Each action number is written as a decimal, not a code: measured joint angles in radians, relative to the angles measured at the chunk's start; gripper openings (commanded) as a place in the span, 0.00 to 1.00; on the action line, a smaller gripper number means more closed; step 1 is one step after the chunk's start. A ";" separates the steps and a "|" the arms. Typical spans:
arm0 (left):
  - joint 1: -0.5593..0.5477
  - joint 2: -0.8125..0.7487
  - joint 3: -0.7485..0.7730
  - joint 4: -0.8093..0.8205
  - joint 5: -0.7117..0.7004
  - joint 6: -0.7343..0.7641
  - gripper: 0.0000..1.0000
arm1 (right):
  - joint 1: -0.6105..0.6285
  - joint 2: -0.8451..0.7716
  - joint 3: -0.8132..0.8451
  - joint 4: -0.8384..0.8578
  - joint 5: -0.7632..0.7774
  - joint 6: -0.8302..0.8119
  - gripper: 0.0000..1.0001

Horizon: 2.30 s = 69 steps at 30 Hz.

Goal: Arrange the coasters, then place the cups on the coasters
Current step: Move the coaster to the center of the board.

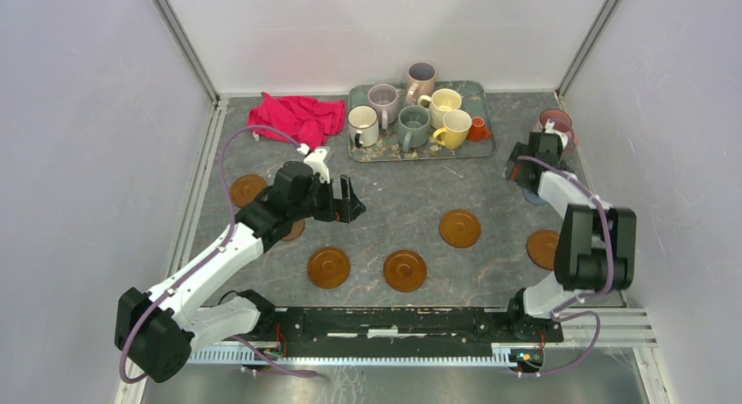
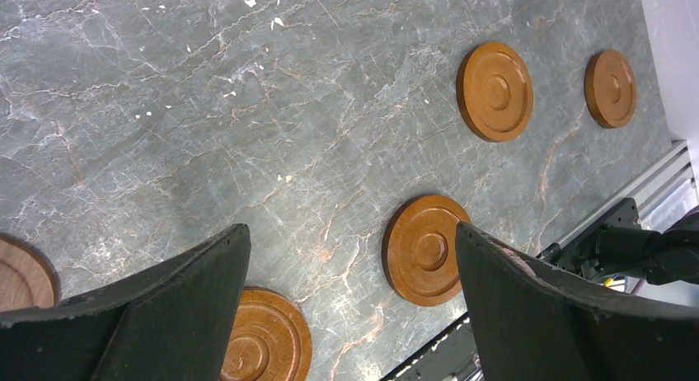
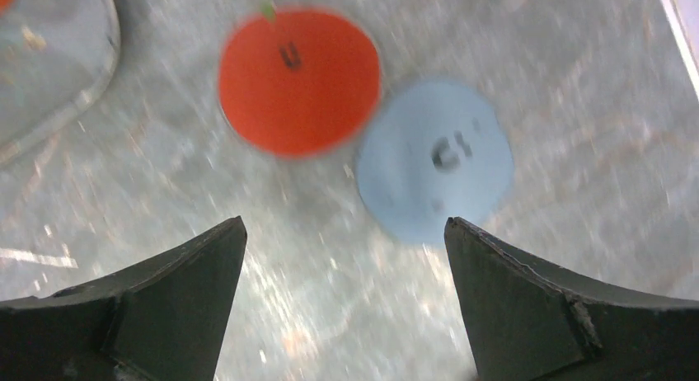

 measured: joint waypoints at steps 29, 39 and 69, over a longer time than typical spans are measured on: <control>0.002 0.001 -0.012 0.000 -0.003 0.000 1.00 | -0.019 -0.575 -0.556 -0.134 0.068 0.227 0.98; 0.002 0.001 -0.012 0.000 -0.006 0.000 1.00 | -0.067 -0.542 -0.565 -0.050 0.056 0.179 0.98; 0.002 0.001 -0.012 0.000 -0.006 0.000 1.00 | 0.159 -0.143 -0.281 0.142 -0.240 0.084 0.98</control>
